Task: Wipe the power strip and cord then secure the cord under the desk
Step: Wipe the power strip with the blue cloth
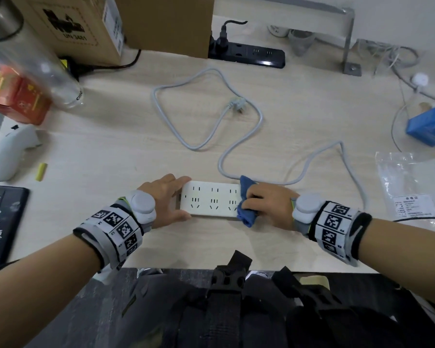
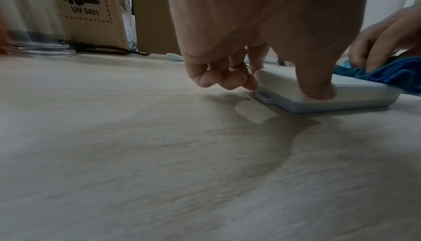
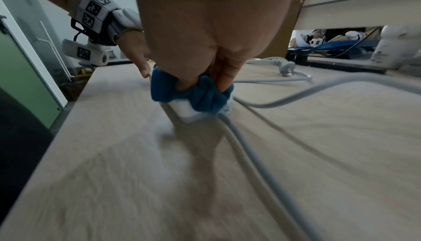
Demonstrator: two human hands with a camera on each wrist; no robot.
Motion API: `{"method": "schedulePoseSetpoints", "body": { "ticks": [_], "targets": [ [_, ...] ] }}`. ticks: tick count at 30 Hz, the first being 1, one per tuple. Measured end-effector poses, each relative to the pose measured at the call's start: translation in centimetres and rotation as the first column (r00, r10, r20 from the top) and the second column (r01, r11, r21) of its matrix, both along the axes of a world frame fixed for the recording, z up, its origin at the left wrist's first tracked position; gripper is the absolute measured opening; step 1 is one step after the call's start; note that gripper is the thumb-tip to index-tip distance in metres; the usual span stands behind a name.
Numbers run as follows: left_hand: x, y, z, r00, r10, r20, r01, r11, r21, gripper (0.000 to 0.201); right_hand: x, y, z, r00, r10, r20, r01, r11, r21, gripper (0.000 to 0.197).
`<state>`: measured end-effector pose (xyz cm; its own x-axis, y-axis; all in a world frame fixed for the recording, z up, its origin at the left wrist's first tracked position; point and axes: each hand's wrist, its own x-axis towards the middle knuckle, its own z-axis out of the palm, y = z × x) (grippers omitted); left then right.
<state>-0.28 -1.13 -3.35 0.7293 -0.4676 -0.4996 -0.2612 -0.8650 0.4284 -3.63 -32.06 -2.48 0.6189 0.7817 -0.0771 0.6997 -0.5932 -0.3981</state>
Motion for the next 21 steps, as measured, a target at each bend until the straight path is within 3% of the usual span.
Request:
{"method": "schedulePoseSetpoints", "body": {
  "ticks": [5, 9, 13, 16, 21],
  "targets": [
    [-0.1, 0.0, 0.0, 0.999, 0.032, 0.018, -0.032, 0.999, -0.028, 0.071, 0.9, 7.6, -2.0, 0.998, 0.002, 0.065, -0.012, 0.989, 0.149, 0.027],
    [-0.2, 0.1, -0.7, 0.997, 0.068, -0.022, -0.070, 0.992, -0.105, 0.054, 0.9, 12.0, -3.4, 0.995, 0.075, 0.065, -0.086, 0.978, 0.189, 0.043],
    [-0.1, 0.1, -0.4, 0.998, 0.050, 0.033, -0.048, 0.997, -0.055, 0.070, 0.2, 7.8, -3.7, 0.999, 0.024, 0.047, -0.031, 0.988, 0.153, 0.039],
    [0.0, 0.0, 0.3, 0.999, 0.018, 0.026, -0.018, 1.000, 0.000, 0.068, -0.1, 1.9, -4.1, 0.989, -0.112, 0.099, 0.101, 0.989, 0.103, 0.045],
    [-0.1, -0.1, 0.6, 1.000, 0.010, 0.022, -0.011, 1.000, 0.015, 0.068, -1.1, -2.7, -3.4, 0.980, -0.114, 0.161, 0.107, 0.993, 0.055, 0.053]
  ]
}}
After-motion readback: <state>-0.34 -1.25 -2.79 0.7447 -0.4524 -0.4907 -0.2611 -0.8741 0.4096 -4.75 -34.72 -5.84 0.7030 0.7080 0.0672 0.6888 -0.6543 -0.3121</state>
